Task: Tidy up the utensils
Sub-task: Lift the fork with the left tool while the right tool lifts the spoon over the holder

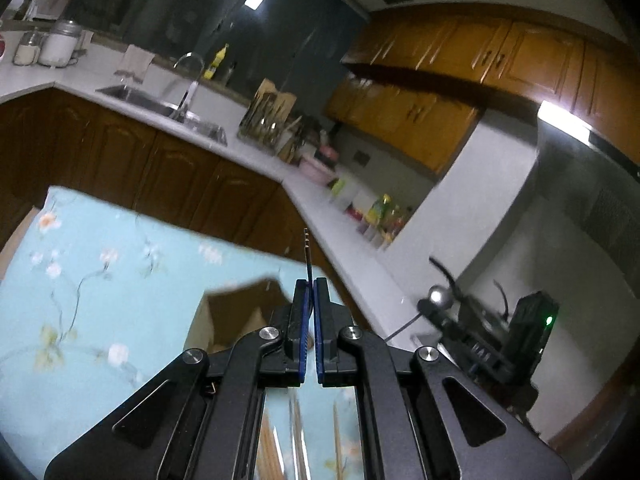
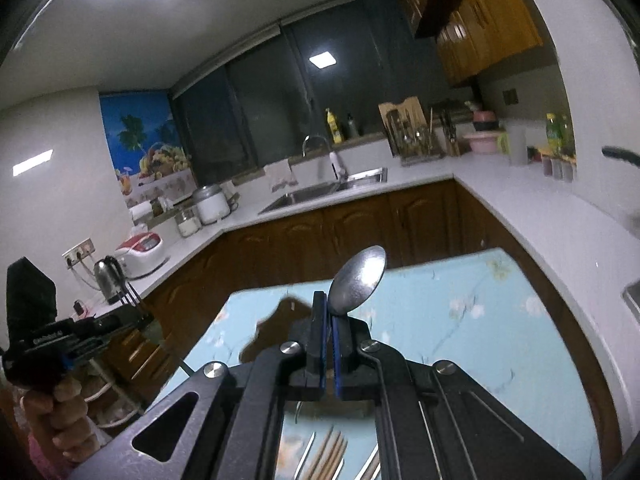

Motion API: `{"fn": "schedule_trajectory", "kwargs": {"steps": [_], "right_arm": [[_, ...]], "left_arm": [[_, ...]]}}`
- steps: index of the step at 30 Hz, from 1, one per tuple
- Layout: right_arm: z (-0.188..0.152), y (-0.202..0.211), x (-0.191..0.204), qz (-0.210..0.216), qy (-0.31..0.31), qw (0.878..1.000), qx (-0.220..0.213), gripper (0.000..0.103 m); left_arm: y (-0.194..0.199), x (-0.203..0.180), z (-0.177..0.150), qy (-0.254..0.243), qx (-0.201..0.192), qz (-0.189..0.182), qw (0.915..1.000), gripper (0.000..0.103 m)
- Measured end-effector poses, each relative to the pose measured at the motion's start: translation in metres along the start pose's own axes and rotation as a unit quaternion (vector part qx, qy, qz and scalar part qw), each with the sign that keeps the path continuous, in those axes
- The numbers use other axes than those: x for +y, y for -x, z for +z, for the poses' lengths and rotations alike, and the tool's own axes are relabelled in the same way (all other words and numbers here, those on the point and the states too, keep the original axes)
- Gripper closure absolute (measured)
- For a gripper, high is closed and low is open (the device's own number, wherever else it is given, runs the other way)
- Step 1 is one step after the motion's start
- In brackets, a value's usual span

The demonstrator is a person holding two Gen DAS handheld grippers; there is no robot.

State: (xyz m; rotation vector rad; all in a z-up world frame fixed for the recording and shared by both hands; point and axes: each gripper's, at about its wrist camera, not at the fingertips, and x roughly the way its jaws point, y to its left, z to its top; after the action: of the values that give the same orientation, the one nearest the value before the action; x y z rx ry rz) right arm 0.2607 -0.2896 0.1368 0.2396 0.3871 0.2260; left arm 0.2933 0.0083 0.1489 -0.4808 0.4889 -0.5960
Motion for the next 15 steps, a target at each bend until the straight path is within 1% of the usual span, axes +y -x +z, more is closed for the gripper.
{"fn": "schedule_trajectory", "kwargs": {"steps": [4,6,8,11,15], "right_arm": [[0.013,-0.031,0.005,-0.015,0.017,1.000,-0.007,0.101],[0.014,-0.049,0.008,-0.027,0.035,0.999,-0.006,0.101],[0.007,-0.070,0.009,-0.032,0.046,0.998,0.005,0.101],[-0.010,-0.098,0.008,-0.042,0.059,0.997,0.031,0.101],[-0.028,-0.120,0.002,-0.044,0.065,0.996,0.053,0.101]], "left_arm": [[-0.029,0.013,0.017,0.006,-0.024,0.003,0.9997,0.101],[-0.046,0.025,0.020,0.015,-0.026,0.004,0.9996,0.101],[-0.062,0.038,0.017,0.026,-0.021,0.012,0.9994,0.101],[-0.083,0.057,0.005,0.043,-0.009,0.024,0.9988,0.101],[-0.102,0.077,-0.016,0.053,0.005,0.034,0.9980,0.101]]}}
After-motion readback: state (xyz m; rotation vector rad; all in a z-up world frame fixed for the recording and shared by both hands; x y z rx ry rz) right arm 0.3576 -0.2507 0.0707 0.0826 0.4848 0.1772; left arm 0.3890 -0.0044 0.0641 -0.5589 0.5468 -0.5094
